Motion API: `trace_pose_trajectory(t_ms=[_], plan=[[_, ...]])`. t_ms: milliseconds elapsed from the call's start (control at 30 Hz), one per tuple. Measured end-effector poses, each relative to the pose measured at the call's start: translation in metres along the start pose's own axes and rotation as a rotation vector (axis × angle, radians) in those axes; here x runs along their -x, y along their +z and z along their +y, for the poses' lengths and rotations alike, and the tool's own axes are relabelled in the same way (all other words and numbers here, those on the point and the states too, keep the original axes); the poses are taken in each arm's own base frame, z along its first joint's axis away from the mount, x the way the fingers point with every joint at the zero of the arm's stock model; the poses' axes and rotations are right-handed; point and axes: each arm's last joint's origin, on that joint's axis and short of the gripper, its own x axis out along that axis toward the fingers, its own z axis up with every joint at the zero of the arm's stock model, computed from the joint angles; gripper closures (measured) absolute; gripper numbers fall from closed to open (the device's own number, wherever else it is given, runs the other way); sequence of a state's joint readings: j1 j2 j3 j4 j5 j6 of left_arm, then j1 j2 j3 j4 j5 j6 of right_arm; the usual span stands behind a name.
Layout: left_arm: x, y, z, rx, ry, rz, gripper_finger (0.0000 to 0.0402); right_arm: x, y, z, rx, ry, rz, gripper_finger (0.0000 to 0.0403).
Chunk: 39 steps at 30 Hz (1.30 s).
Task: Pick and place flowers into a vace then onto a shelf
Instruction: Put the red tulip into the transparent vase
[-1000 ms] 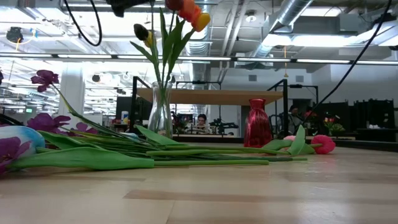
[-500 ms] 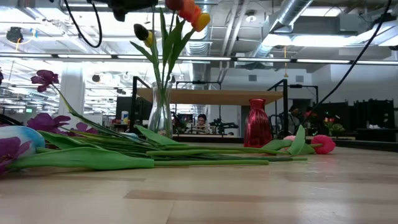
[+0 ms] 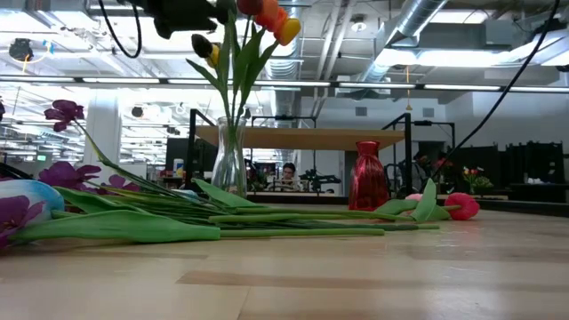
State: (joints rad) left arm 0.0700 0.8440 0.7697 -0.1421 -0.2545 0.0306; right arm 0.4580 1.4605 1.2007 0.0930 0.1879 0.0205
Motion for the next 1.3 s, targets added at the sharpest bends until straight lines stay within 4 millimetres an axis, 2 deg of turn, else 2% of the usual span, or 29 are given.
trace_pose_trajectory(t_ms=[133,367,533,667,800,967,1067,1167,1300], plan=[[0.006,0.003,0.002,0.008,0.020,0.097,0.0189,0.000,-0.002,-0.001,-0.015,-0.003,0.019,0.0137],[0.016,0.005,0.005,0.054,0.062,0.183,0.0184,-0.001,-0.008,-0.009,-0.081,-0.030,0.082,0.0137],[0.032,0.008,0.004,0.098,0.040,0.151,0.0184,0.000,-0.017,-0.012,-0.129,-0.049,0.170,0.0137],[0.057,0.015,0.002,0.118,0.016,0.057,0.0184,-0.007,-0.031,-0.009,-0.169,-0.053,0.186,0.0137],[0.082,0.020,-0.002,0.137,-0.090,-0.082,0.0184,-0.016,-0.052,-0.010,-0.251,-0.115,0.083,0.0137],[0.096,0.008,-0.007,0.162,-0.230,-0.217,0.0184,-0.031,-0.092,-0.008,-0.321,-0.225,-0.124,0.0137],[0.100,0.000,-0.008,0.167,-0.263,-0.240,0.0184,-0.044,-0.109,-0.003,-0.367,-0.181,-0.257,0.0137],[0.103,-0.005,-0.008,0.154,-0.278,-0.261,0.0184,-0.056,-0.125,0.005,-0.350,-0.092,-0.297,0.0137],[0.103,-0.009,-0.008,0.109,-0.294,-0.261,0.0184,-0.063,-0.134,0.009,-0.312,-0.044,-0.314,0.0137]])
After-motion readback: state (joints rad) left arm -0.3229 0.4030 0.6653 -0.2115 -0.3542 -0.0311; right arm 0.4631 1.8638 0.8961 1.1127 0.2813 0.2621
